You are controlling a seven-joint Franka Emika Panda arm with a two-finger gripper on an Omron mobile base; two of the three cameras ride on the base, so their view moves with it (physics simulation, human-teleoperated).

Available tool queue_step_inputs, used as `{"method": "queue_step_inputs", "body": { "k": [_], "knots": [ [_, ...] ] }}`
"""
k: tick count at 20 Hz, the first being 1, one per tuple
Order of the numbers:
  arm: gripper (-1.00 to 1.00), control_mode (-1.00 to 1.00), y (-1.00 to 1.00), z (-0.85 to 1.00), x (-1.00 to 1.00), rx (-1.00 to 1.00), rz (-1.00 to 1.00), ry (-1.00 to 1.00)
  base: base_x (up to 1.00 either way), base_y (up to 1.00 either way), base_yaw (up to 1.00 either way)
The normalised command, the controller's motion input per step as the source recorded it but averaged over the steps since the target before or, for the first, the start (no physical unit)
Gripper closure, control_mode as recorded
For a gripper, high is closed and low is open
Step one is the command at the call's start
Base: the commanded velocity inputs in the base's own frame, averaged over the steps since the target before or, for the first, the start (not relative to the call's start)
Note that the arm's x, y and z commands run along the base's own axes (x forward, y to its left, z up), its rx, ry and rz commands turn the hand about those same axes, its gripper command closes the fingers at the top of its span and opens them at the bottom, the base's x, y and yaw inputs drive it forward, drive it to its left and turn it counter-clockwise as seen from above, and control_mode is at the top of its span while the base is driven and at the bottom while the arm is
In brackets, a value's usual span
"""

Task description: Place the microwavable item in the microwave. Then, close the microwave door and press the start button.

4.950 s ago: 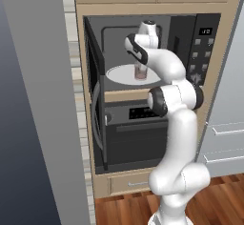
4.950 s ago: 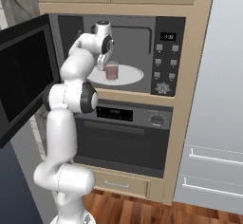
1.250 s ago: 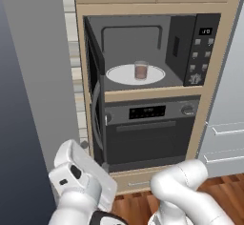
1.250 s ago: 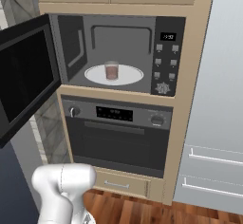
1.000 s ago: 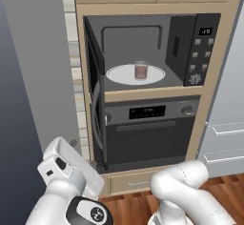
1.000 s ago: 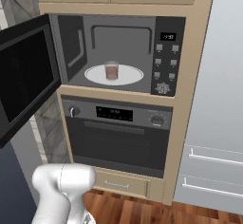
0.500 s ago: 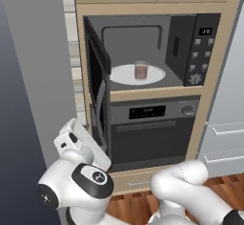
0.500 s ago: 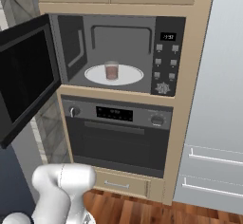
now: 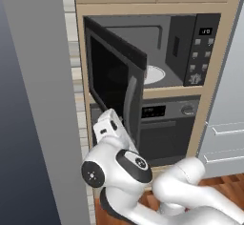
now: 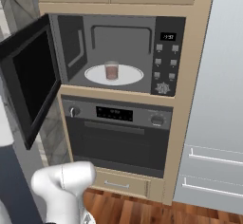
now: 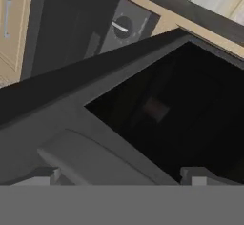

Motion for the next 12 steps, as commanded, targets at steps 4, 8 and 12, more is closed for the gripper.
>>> {"method": "queue_step_inputs", "body": {
  "k": [4,8,12],
  "knots": [
    [-1.0,-1.0,-1.0,0.01,0.42,0.21,0.0,0.02,0.0,0.0,0.0],
    [-1.0,-1.0,-1.0,0.02,0.38,0.2,0.0,0.0,0.0,0.0,0.0],
    [-1.0,-1.0,-1.0,0.0,0.57,0.2,0.03,0.0,0.0,0.0,0.0]
  ]
}}
